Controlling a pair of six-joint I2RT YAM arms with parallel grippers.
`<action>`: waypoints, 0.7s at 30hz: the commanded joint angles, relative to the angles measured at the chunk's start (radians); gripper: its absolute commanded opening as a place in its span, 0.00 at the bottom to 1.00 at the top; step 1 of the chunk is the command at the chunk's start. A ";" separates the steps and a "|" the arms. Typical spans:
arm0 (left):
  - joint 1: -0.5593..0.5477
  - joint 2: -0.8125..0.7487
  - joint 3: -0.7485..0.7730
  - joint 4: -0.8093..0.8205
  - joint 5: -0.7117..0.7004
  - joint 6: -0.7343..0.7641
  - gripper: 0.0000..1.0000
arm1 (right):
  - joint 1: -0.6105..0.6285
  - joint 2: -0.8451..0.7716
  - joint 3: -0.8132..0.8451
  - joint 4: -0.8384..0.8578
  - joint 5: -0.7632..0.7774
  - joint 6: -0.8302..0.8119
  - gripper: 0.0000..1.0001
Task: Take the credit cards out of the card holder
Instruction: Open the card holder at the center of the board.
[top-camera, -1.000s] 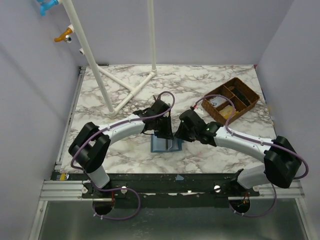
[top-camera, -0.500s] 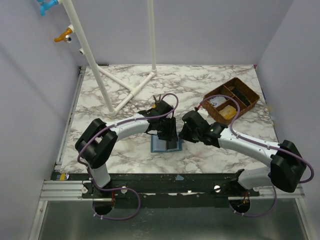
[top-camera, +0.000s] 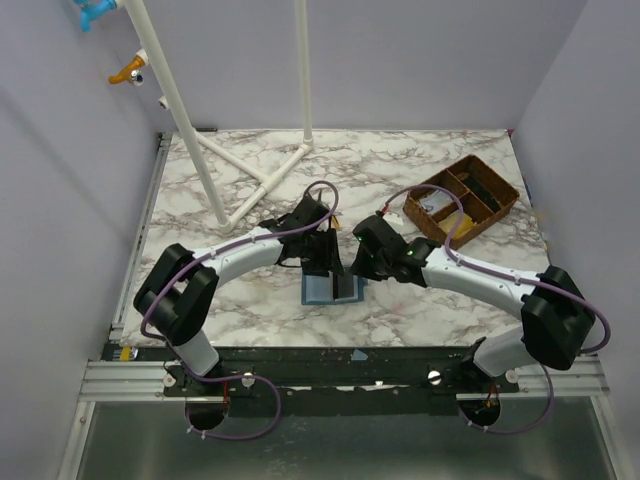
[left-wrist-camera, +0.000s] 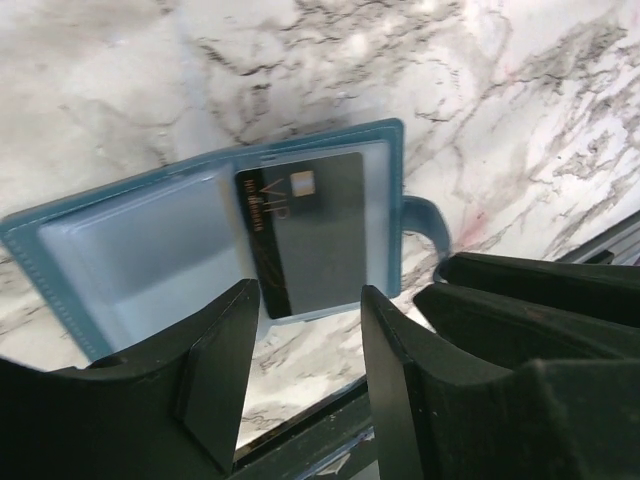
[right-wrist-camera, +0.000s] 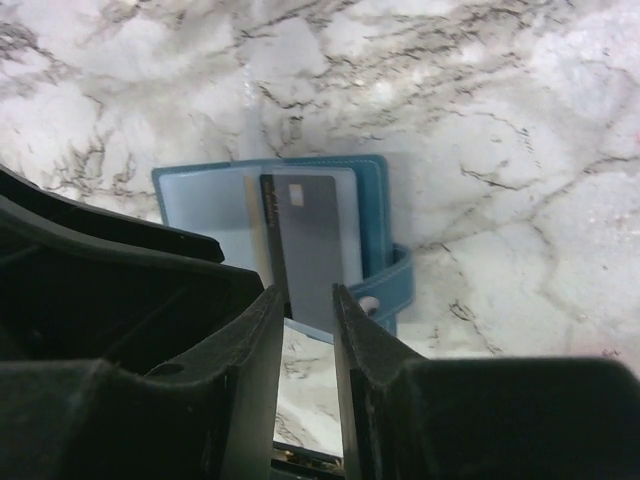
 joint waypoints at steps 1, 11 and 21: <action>0.028 -0.042 -0.057 0.005 -0.023 -0.002 0.47 | 0.017 0.034 0.059 0.022 -0.008 -0.030 0.29; 0.052 -0.060 -0.095 0.024 -0.004 -0.004 0.46 | 0.049 0.126 0.115 -0.011 0.024 -0.032 0.29; 0.052 -0.060 -0.090 0.023 0.010 0.011 0.44 | 0.037 0.185 0.074 -0.011 0.071 -0.029 0.20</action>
